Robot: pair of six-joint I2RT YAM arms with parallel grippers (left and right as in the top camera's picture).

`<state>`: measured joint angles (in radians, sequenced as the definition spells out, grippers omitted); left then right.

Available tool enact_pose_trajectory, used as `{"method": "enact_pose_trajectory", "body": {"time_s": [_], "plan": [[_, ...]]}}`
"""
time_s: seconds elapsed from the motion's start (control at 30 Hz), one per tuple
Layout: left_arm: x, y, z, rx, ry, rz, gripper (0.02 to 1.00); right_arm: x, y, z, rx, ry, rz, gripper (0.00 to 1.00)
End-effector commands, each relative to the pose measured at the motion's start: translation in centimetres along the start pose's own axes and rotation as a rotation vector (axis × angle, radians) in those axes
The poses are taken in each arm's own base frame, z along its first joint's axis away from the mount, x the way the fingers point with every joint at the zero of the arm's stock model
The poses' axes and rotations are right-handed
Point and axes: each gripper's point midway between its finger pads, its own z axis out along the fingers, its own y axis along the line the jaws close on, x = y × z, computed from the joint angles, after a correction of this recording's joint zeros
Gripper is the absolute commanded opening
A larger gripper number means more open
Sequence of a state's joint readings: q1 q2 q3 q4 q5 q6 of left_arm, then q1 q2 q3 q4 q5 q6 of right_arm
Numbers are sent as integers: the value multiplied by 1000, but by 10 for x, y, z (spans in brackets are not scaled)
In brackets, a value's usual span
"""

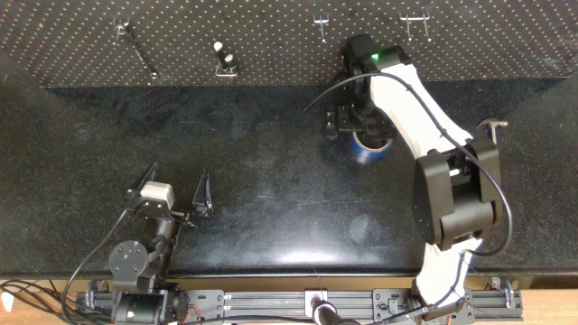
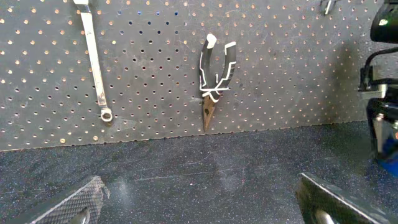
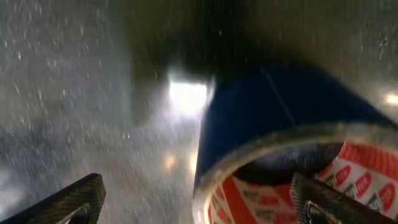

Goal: Place Tools Onto Pegboard

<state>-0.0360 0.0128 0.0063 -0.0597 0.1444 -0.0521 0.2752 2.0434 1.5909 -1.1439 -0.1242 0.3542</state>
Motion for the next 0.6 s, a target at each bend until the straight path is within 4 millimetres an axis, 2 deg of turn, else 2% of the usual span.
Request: {"method": "enact_pose_trajectory", "body": {"time_s": [0.03,0.17,0.27,0.4,0.5,0.57,0.6], "plan": [[0,-4,-1,25,-3,13,993,-13,-3,5,15,-20,46,987],[0,-4,-1,25,-3,13,996,-5,-3,11,33,20,68,963],[0,-4,-1,25,-3,13,993,-1,-13,13,89,33,97,958],[0,-4,-1,25,-3,13,996,2,-11,20,97,53,104,945],[0,-4,-1,25,-3,13,996,6,-10,24,105,74,98,895],[0,-4,-1,25,-3,13,993,6,-9,25,105,74,96,809],[0,-4,-1,25,-3,13,993,6,-9,25,106,75,96,586]]}}
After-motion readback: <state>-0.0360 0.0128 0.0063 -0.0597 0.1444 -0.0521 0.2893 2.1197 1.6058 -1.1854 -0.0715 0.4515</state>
